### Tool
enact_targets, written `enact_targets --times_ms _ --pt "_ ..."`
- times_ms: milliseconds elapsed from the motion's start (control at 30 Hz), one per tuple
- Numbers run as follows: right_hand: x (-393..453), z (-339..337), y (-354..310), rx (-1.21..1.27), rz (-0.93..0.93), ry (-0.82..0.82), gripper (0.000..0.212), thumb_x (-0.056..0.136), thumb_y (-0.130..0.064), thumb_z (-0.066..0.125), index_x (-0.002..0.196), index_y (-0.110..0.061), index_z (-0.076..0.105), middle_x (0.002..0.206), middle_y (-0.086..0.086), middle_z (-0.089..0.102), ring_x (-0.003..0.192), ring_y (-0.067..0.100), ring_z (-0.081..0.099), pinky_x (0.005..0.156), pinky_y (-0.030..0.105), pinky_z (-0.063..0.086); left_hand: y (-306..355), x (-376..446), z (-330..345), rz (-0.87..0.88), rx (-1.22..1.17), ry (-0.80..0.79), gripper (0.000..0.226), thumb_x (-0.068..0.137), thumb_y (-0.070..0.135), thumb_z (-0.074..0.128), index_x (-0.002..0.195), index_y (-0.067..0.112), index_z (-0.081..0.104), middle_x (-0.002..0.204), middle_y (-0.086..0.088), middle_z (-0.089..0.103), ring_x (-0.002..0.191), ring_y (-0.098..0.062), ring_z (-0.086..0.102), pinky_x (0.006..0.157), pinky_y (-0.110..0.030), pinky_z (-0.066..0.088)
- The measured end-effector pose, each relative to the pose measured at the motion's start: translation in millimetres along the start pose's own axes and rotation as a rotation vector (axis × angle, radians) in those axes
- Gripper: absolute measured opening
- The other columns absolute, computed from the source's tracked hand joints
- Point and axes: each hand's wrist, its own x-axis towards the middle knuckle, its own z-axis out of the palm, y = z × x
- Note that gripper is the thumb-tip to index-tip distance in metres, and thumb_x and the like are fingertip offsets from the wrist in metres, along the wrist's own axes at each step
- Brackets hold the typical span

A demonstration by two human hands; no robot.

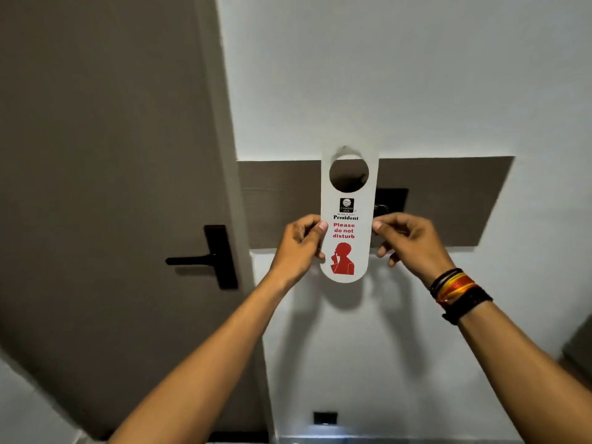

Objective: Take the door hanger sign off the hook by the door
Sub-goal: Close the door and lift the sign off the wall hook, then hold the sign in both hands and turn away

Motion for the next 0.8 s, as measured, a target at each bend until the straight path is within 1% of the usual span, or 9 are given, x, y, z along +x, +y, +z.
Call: enact_targets --times_ms 67,167,200,333,433,533,633,700,800 --pt "-9 -30 20 -0.026 0.037 0.021 0.01 0.098 -0.019 0.065 0.099 -0.014 0.074 0.092 0.011 0.077 0.061 0.02 0.065 0.047 0.03 0.053 -4 -6 43 -0.02 -0.003 -0.043 0.028 0.111 0.017 0.051 0.116 -0.001 0.072 0.112 -0.024 0.079 0.085 -0.023 0.072 0.061 -0.026 0.062" --pt "-18 -83 58 -0.068 0.092 0.084 0.013 0.098 -0.021 0.065 0.101 -0.012 0.074 0.094 0.008 0.076 0.061 0.019 0.066 0.047 0.029 0.053 -10 -10 108 -0.081 0.032 -0.09 0.026 0.11 0.022 0.053 0.119 0.009 0.074 0.111 -0.007 0.082 0.084 -0.01 0.077 0.067 -0.027 0.065" --pt "-20 -99 74 -0.075 0.116 0.106 0.013 0.098 -0.022 0.066 0.101 -0.012 0.074 0.095 0.008 0.075 0.061 0.02 0.067 0.048 0.029 0.053 -12 -11 128 -0.102 0.066 -0.115 0.026 0.11 0.023 0.054 0.118 0.011 0.075 0.111 -0.004 0.083 0.087 -0.012 0.078 0.07 -0.029 0.065" --pt "-41 -190 147 -0.063 0.222 0.159 0.015 0.098 -0.019 0.066 0.108 -0.009 0.071 0.1 0.009 0.072 0.063 0.021 0.069 0.051 0.031 0.056 -26 -13 239 -0.16 0.183 -0.211 0.026 0.109 0.025 0.056 0.116 0.011 0.077 0.114 -0.006 0.082 0.098 -0.026 0.078 0.08 -0.043 0.066" --pt "-66 -270 204 -0.032 0.321 0.208 0.013 0.098 -0.013 0.065 0.109 -0.008 0.069 0.097 0.012 0.072 0.064 0.02 0.07 0.051 0.031 0.057 -39 -21 339 -0.202 0.256 -0.314 0.026 0.108 0.027 0.058 0.12 0.014 0.078 0.115 -0.004 0.082 0.095 -0.024 0.079 0.08 -0.04 0.065" --pt "-95 -351 256 -0.006 0.404 0.26 0.004 0.098 -0.007 0.063 0.099 -0.006 0.067 0.089 0.017 0.074 0.058 0.013 0.07 0.046 0.026 0.057 -53 -28 440 -0.241 0.276 -0.417 0.026 0.107 0.029 0.059 0.117 0.016 0.079 0.114 -0.002 0.083 0.093 -0.021 0.08 0.084 -0.041 0.065" --pt "-124 -428 300 -0.016 0.529 0.321 0.009 0.098 -0.009 0.064 0.091 -0.014 0.066 0.087 0.014 0.074 0.07 0.023 0.072 0.06 0.035 0.059 -62 -37 541 -0.285 0.263 -0.489 0.025 0.106 0.028 0.062 0.114 0.012 0.079 0.119 -0.006 0.082 0.098 -0.025 0.08 0.083 -0.034 0.063" --pt "-140 -459 325 -0.024 0.607 0.38 0.004 0.097 -0.012 0.066 0.094 -0.014 0.068 0.086 0.012 0.074 0.075 0.029 0.071 0.067 0.036 0.059 -71 -46 586 -0.319 0.262 -0.526 0.024 0.105 0.029 0.063 0.114 0.012 0.078 0.121 -0.009 0.081 0.1 -0.029 0.08 0.082 -0.033 0.062" --pt "-158 -500 367 -0.049 0.724 0.45 0.011 0.097 -0.016 0.066 0.104 -0.007 0.068 0.086 0.013 0.073 0.071 0.027 0.069 0.062 0.032 0.057 -87 -59 654 -0.391 0.271 -0.56 0.023 0.105 0.031 0.063 0.114 0.016 0.077 0.121 -0.008 0.081 0.1 -0.03 0.08 0.092 -0.046 0.066"
